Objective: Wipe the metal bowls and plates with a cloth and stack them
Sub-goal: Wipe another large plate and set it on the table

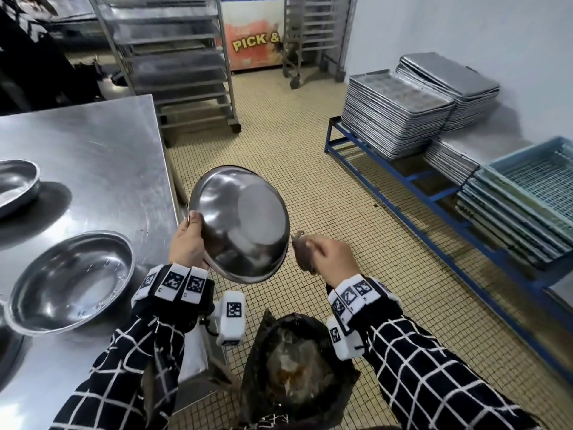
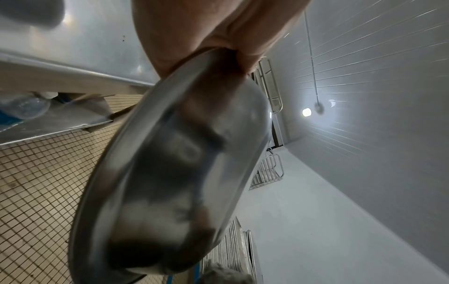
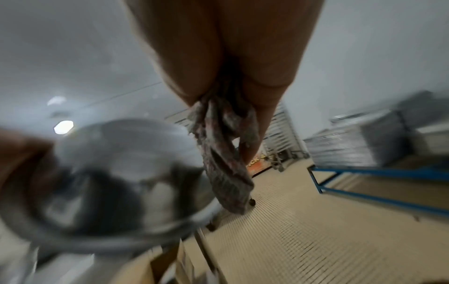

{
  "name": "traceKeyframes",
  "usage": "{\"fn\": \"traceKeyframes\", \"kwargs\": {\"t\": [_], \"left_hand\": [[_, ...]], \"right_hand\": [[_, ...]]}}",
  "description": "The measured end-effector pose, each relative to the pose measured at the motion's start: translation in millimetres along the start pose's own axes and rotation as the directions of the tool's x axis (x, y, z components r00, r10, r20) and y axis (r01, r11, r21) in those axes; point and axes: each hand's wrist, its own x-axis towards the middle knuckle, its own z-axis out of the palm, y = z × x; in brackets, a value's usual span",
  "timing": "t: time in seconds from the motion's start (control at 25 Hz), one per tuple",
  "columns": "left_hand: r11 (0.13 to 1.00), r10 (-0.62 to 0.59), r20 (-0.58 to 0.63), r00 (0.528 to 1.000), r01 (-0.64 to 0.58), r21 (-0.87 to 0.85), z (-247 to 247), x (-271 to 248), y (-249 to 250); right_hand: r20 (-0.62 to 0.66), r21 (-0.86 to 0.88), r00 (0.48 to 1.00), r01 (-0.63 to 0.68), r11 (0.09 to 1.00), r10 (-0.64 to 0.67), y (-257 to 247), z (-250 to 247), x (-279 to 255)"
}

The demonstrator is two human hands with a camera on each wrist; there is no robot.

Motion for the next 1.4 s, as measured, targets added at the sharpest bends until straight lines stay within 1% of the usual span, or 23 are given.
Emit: {"fn": "traceKeyframes", "kwargs": {"t": [0.08, 0.12, 0.16, 0.24, 0.28, 0.32, 0.36, 0.4, 0.44, 0.48, 0.52, 0.6, 0.68, 0.76, 0.84, 0.88, 0.96, 1.04, 1.12, 1.16, 1.24, 1.32, 1.4], "left_hand": [[1.0, 0.019, 0.011, 1.0, -0.019, -0.001, 0, -3, 3], [1.0, 0.03, 0.019, 0.999, -0.03, -0.004, 1, -6, 5], [0.999, 0.04, 0.035, 0.999, -0.04, -0.01, 4, -11, 6], [0.997, 0.073, 0.092, 0.993, -0.072, -0.018, 10, -22, 8], [0.995, 0.096, 0.124, 0.988, -0.096, -0.011, 14, -28, 9], [0.992, 0.123, 0.144, 0.982, -0.124, 0.0, 18, -33, 9], [0.987, 0.154, 0.155, 0.976, -0.158, 0.016, 21, -38, 10], [0.98, 0.191, 0.157, 0.969, -0.196, 0.018, 24, -44, 13], [0.974, 0.219, 0.16, 0.963, -0.224, 0.014, 24, -47, 16], [0.97, 0.236, 0.156, 0.959, -0.241, 0.015, 23, -49, 19], [0.97, 0.235, 0.151, 0.96, -0.242, 0.026, 21, -48, 22], [0.972, 0.228, 0.123, 0.966, -0.233, 0.029, 17, -45, 27], [0.971, 0.231, 0.076, 0.97, -0.234, 0.042, 15, -41, 29], [0.975, 0.212, 0.029, 0.977, -0.214, 0.057, 13, -39, 28], [0.981, 0.188, -0.013, 0.982, -0.187, 0.052, 12, -38, 28], [0.98, 0.191, -0.027, 0.981, -0.189, 0.063, 14, -40, 28], [0.972, 0.217, -0.023, 0.976, -0.213, 0.099, 19, -43, 23], [0.957, 0.246, 0.031, 0.969, -0.248, 0.148, 27, -50, 17], [0.944, 0.284, 0.102, 0.953, -0.297, 0.142, 32, -56, 12], [0.94, 0.294, 0.124, 0.948, -0.31, 0.142, 33, -57, 11], [0.946, 0.275, 0.116, 0.954, -0.29, 0.143, 32, -55, 13], [0.961, 0.238, 0.081, 0.968, -0.247, 0.122, 29, -53, 18], [0.967, 0.229, 0.057, 0.972, -0.234, 0.099, 26, -49, 21]], "right_hand": [[-0.152, 0.235, 0.972, -0.144, 0.961, 0.182, -6, -6, 1], [-0.198, 0.376, 0.951, -0.151, 0.914, 0.239, -16, -8, -2], [-0.22, 0.476, 0.942, -0.124, 0.871, 0.254, -28, -8, -8], [-0.212, 0.529, 0.965, -0.02, 0.848, 0.155, -60, 2, -24], [-0.212, 0.45, 0.977, 0.077, 0.89, 0.022, -73, 13, -32], [-0.221, 0.3, 0.963, 0.218, 0.929, -0.155, -82, 23, -38], [-0.225, 0.098, 0.919, 0.351, 0.931, -0.323, -87, 33, -40], [-0.229, -0.1, 0.862, 0.441, 0.892, -0.453, -88, 37, -36], [-0.23, -0.226, 0.824, 0.472, 0.852, -0.517, -90, 35, -25], [-0.24, -0.282, 0.814, 0.463, 0.84, -0.529, -92, 28, -11], [-0.257, -0.297, 0.821, 0.435, 0.85, -0.51, -95, 20, 3], [-0.278, -0.282, 0.86, 0.354, 0.892, -0.429, -94, 3, 29], [-0.283, -0.248, 0.896, 0.276, 0.929, -0.342, -76, -8, 42], [-0.262, -0.162, 0.943, 0.167, 0.973, -0.206, -52, -3, 31], [-0.203, -0.129, 0.967, 0.129, 0.983, -0.154, -36, 19, 3], [-0.182, -0.15, 0.965, 0.162, 0.975, -0.188, -34, 32, -12], [-0.19, -0.239, 0.928, 0.272, 0.932, -0.32, -42, 53, -30], [-0.23, -0.328, 0.87, 0.352, 0.877, -0.435, -62, 60, -30], [-0.309, -0.322, 0.824, 0.379, 0.867, -0.475, -81, 52, -19], [-0.354, -0.293, 0.817, 0.366, 0.883, -0.456, -86, 44, -9], [-0.411, -0.254, 0.831, 0.29, 0.923, -0.374, -86, 22, 13], [-0.405, -0.163, 0.871, 0.229, 0.96, -0.277, -70, 4, 28], [-0.35, -0.008, 0.924, 0.158, 0.987, -0.15, -46, 0, 28]]}}
